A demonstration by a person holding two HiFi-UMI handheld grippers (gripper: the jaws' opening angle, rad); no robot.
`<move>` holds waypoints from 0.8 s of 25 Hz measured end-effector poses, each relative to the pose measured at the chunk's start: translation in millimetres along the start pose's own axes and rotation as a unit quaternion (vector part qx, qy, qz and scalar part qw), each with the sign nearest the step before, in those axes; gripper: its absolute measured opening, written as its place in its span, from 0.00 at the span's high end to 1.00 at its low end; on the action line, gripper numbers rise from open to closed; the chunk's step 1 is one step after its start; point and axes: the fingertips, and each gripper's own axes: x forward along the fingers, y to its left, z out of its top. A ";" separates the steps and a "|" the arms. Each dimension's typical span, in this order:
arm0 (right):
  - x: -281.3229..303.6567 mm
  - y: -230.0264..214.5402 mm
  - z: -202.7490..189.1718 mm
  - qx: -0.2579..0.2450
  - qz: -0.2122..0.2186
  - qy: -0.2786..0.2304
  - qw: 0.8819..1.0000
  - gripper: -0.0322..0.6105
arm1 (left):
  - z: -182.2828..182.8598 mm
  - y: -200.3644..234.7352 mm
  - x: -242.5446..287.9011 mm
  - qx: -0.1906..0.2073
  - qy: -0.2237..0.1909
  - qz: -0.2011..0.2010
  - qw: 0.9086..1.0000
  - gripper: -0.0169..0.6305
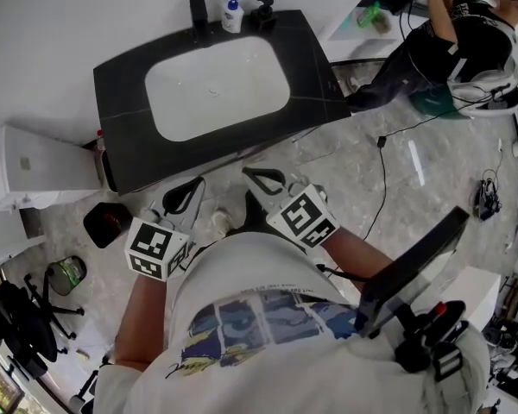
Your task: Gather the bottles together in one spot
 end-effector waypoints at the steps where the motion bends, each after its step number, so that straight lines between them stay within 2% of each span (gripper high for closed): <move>1: 0.0 0.9 -0.1 0.000 0.000 0.001 1.000 0.95 | -1.4 -0.3 -0.6 -0.001 0.001 0.000 1.000 0.97; 20: -3.8 0.2 -7.5 -0.008 -0.009 0.013 1.000 0.95 | -5.4 -6.6 4.8 0.004 0.007 -0.014 1.000 0.97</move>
